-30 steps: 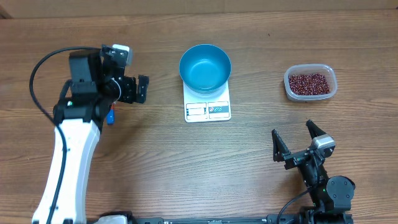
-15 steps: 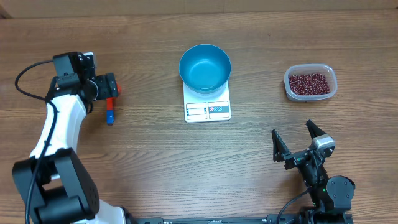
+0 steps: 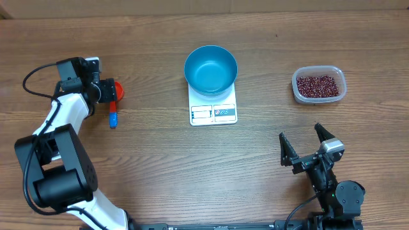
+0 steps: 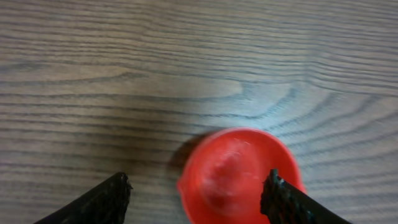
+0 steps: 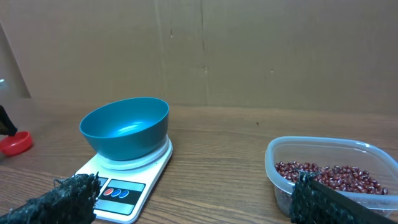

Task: Scoop item into bowl and weigh 150g on scale
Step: 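Reach the left gripper to the red scoop and grasp its rim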

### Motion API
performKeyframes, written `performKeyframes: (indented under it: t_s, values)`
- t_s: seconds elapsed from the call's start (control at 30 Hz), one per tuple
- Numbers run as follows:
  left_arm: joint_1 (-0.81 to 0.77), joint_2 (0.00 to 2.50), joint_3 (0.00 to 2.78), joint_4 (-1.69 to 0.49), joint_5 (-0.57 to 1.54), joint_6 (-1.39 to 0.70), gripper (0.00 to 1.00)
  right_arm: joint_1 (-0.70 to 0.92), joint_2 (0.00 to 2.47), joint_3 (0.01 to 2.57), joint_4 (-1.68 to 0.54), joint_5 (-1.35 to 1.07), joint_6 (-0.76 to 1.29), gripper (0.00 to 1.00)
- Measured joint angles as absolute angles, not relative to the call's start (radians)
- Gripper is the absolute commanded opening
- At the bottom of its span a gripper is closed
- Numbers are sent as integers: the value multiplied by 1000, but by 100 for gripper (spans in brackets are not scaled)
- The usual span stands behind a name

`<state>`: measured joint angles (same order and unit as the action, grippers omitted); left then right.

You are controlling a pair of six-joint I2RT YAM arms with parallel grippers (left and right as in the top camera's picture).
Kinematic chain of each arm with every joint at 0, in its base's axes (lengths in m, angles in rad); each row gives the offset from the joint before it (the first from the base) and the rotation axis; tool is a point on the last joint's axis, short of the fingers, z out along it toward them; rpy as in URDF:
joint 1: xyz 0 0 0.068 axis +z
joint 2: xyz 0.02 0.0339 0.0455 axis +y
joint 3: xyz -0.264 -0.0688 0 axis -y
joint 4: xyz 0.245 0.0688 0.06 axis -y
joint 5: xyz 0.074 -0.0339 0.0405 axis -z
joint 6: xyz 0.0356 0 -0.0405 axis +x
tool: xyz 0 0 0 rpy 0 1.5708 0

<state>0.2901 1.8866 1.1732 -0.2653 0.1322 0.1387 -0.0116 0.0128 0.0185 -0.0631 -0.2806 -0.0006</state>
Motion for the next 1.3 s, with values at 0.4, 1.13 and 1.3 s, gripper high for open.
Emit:
performKeyframes:
  t_s: [0.4, 1.13, 1.3]
  values:
    - [296, 1999, 1173, -155, 161, 142, 54, -12, 13, 19, -62, -281, -1, 100]
    - [296, 2014, 1177, -137, 170, 150, 4, -12, 13, 19, -63, -281, 0, 100]
    - [296, 2014, 1185, -131, 171, 149, 4, -12, 13, 19, -62, -280, 0, 100]
